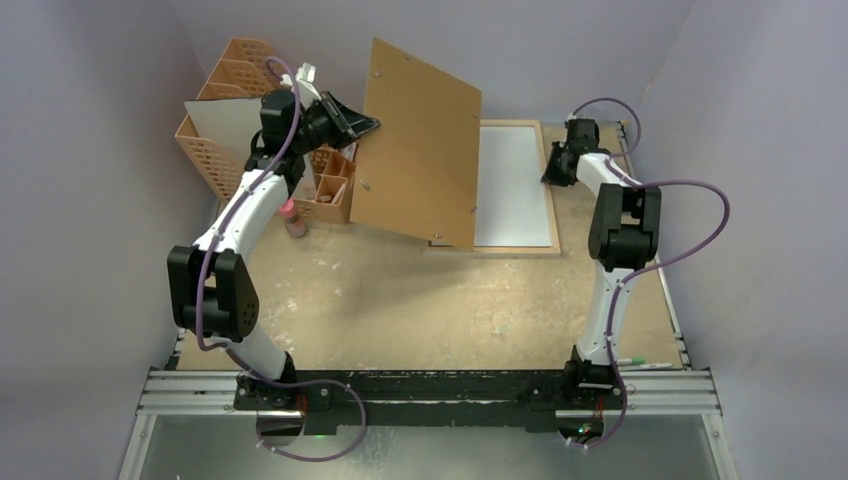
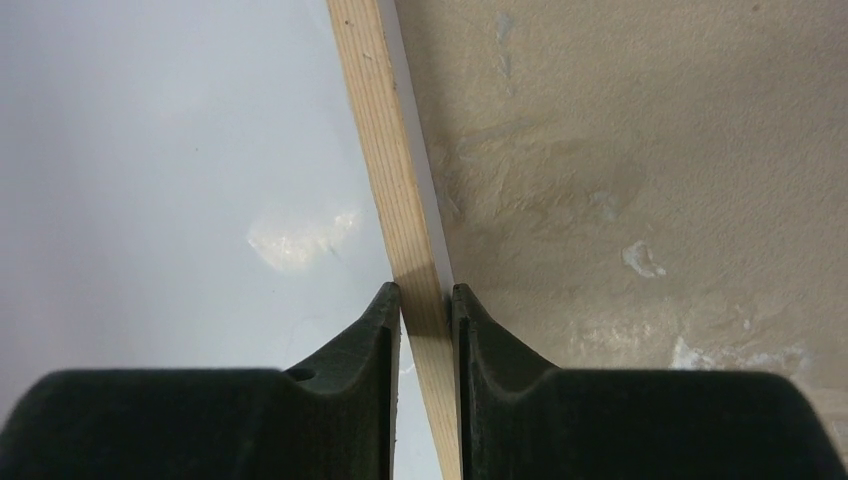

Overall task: Put the photo into the frame
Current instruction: Move the photo frame to the center of the board, then place the photo frame item in the photo frame.

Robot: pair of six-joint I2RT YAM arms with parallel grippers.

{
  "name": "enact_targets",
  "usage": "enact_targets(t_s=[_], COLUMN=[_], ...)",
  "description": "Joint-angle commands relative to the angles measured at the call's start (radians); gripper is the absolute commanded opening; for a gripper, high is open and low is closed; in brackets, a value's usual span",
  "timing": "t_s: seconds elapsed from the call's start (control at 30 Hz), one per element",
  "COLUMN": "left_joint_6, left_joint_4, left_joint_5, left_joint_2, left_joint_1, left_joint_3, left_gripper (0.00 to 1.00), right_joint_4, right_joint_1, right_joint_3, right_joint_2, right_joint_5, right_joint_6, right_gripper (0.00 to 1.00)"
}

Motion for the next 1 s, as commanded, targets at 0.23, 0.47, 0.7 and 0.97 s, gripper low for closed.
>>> enact_targets(t_s=[0.23,0.47,0.7,0.97], left_joint_6=[-0.049,-0.045,-0.059,-0.162], left_joint_4=[0.127,0.121,0.105,0.212], left_joint_5=[0.070,0.144,0.176,0.057], left_joint_2=[0.054,0.053,0.055,0.024], left_joint_1=[-0.024,-0.030,-0.031,-0.082], left_joint_3=[-0.029,-0.074,-0.125,-0.227], left_gripper=[0.00,0.00,0.00,0.00], right_joint_4=[-0.002,0.071,0.061,0.132], right_joint_1=[0.099,0.171,0.171,0.155], right_joint_3=[-0.330,-0.520,-0.545,-0.668], right_joint_2=[-0.240,-0.344,-0.421,-0.626], right_joint_5=[-0.020,-0.047,-0.045,-0.031], right_joint_6=[-0.038,0.005,0.081,0.356], right_gripper=[0.05,0.05,0.39,0.65])
